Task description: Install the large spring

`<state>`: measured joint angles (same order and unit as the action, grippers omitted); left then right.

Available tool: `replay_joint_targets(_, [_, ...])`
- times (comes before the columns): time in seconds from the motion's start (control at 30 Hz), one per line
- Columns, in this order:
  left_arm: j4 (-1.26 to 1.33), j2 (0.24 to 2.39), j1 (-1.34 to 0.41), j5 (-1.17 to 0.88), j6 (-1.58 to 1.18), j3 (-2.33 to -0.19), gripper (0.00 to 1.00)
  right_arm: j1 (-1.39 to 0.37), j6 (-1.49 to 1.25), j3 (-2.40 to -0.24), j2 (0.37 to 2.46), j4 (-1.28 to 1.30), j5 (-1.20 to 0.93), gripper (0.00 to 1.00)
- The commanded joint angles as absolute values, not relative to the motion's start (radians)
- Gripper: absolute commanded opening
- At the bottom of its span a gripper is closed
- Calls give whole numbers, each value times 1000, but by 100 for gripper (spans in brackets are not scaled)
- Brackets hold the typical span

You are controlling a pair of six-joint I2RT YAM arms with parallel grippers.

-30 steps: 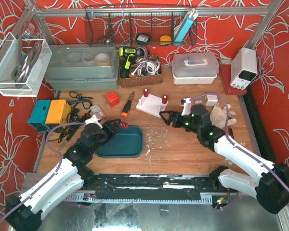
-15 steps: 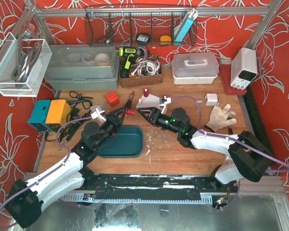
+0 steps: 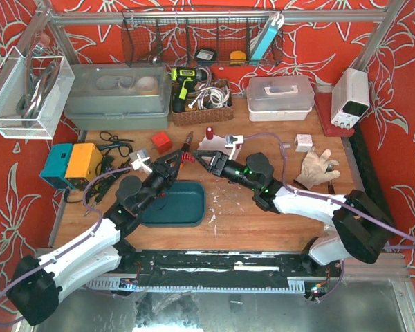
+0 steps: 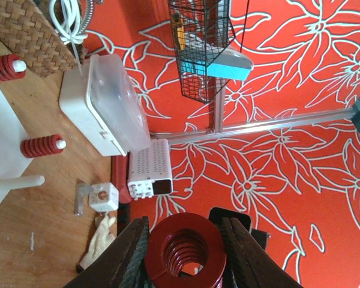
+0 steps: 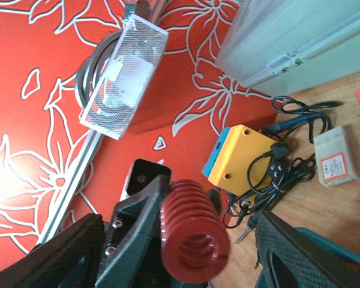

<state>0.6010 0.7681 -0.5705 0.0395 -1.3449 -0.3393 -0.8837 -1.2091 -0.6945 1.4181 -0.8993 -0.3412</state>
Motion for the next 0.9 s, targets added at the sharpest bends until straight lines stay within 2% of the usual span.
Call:
replay_joint_targets(0.0, [698,775,-578,27,-1373,-335,0,-898,-1170,-736,1410,-929,-359,71])
replay_joint_targets(0.27, [715,791,-577,-1,-1368,-324,0,-900,-1133,-762,1402,-852,-403,71])
replay_joint_targets(0.43, [746,805,-577,-24,-1363,-320,0,-899,-1123,-769,1406,-826,-414,62])
replay_joint_targets(0.6, [759,816,-577,-46,-1359,-324,0,-899,-1127,-761,1406,-838,-417,42])
replay_joint_targets(0.7, [765,818,-578,-46,-1361,-322,0,-900,-1114,-761,1401,-821,-414,23])
replay_joint_targets(0.8, [757,821,-578,-43,-1368,-323,0,-900,-1107,-762,1394,-815,-418,9])
replay_joint_targets(0.87, [731,816,-578,-32,-1374,-325,7,-900,-1098,-760,1388,-810,-421,2])
